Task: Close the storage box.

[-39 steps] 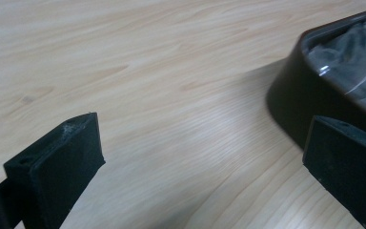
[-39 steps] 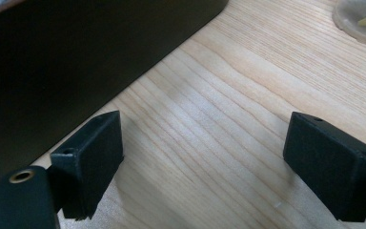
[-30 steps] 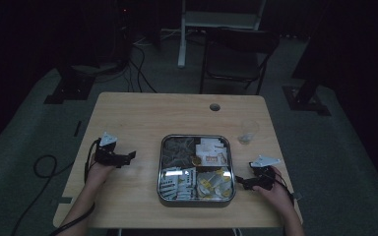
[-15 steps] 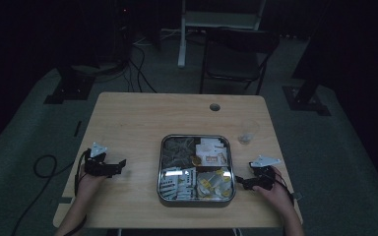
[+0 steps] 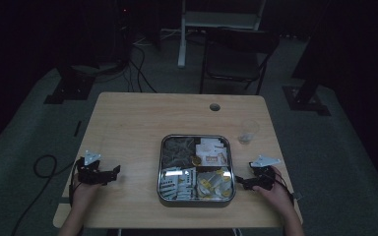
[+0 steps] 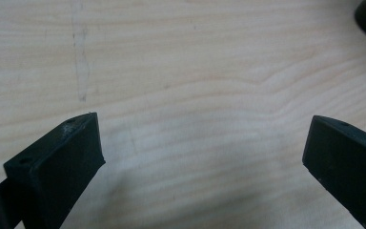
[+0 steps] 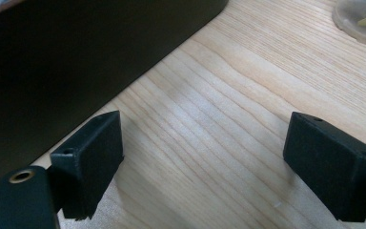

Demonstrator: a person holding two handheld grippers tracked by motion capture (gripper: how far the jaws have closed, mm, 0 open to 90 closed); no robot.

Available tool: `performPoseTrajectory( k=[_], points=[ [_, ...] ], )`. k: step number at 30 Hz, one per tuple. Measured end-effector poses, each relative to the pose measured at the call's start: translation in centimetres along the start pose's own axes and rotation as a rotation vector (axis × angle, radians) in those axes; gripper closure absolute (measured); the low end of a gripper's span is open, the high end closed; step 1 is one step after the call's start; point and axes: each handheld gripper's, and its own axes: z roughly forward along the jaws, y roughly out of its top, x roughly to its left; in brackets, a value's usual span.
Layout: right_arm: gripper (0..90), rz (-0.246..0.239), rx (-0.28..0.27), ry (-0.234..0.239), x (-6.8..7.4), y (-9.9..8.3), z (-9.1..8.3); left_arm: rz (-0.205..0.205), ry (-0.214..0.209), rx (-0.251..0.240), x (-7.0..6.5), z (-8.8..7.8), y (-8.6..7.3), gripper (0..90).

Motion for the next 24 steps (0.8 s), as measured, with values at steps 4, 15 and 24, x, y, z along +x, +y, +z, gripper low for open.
performPoseTrajectory(
  k=[4, 15, 24],
  points=[
    [12.7, -0.001, 0.000, 0.000, 0.0, 0.0, 0.0, -0.007, 0.041, 0.005, 0.1, -0.3, -0.3, 0.4],
    [12.7, -0.001, -0.001, -0.001, 0.0, 0.0, 0.0, -0.022, 0.121, 0.052, 0.4, -0.9, -1.4, 0.4],
    [12.6, -0.001, -0.001, -0.001, 0.0, 0.0, 0.0, -0.043, 0.209, 0.076, 0.7, -1.5, -2.0, 0.4]
  ],
)
